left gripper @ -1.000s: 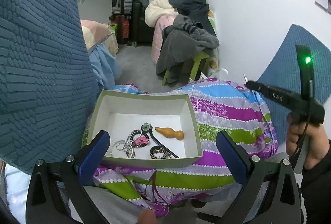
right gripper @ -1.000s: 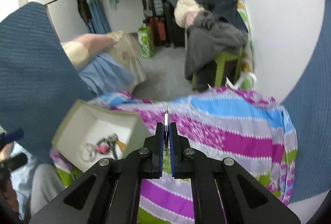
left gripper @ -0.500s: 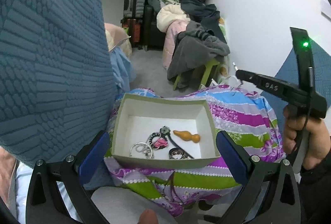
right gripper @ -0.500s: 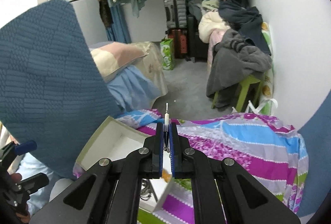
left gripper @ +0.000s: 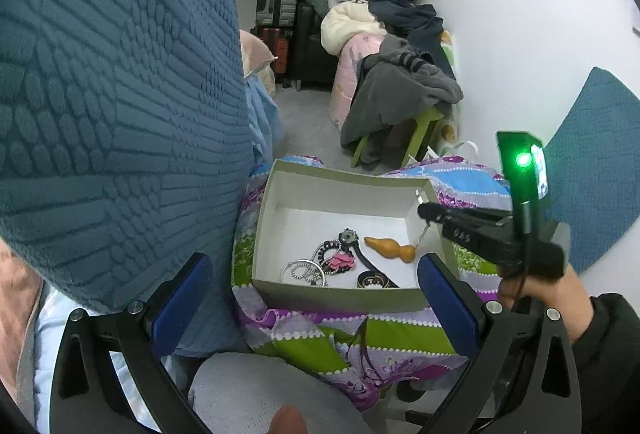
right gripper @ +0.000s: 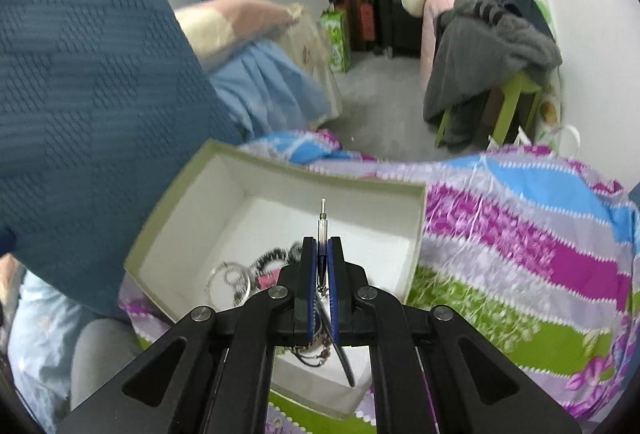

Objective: Organize jewelry
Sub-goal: 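Open the right tool to drop the pin into the box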

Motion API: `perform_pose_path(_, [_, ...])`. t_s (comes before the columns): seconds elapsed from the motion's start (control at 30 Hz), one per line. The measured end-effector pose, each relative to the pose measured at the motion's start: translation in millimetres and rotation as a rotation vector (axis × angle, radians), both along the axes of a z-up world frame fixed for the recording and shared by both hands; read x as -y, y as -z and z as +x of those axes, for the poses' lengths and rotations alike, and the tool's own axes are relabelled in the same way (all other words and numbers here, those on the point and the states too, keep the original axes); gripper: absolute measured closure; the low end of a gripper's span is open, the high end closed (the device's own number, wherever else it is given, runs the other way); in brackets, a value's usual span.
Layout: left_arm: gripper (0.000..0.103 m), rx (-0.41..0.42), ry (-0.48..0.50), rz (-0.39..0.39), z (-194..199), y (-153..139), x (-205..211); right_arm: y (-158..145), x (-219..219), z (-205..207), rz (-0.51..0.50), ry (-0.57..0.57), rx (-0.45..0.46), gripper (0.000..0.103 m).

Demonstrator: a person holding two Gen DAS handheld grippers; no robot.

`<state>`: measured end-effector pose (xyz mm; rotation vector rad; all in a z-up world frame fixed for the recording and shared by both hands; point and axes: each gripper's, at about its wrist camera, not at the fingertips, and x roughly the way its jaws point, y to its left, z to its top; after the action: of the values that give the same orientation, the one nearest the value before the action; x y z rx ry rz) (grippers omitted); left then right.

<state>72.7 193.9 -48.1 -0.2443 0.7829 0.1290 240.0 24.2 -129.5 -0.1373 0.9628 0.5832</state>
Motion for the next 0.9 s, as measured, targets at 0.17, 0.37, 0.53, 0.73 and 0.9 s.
perform_pose_path(0.17, [0.001, -0.011, -0.01, -0.013, -2, 9, -4, 17, -1, -3, -0.009, -0.003, -0.036, 0.099])
perform_pose_path(0.37, [0.001, -0.015, -0.017, -0.012, 0, 10, -3, 21, -2, -2, -0.02, -0.004, -0.054, 0.094])
perform_pose_path(0.53, [0.001, 0.002, -0.021, 0.001, 0, 0, 1, 5, 5, -3, -0.011, -0.002, -0.032, 0.057])
perform_pose_path(0.73, [0.001, 0.034, -0.021, 0.018, -1, -20, 10, -45, 22, -9, 0.038, 0.018, 0.061, 0.034])
perform_pose_path(0.9, [0.001, 0.068, -0.019, 0.031, -2, -40, 19, -103, 38, -24, 0.096, 0.034, 0.168, 0.022])
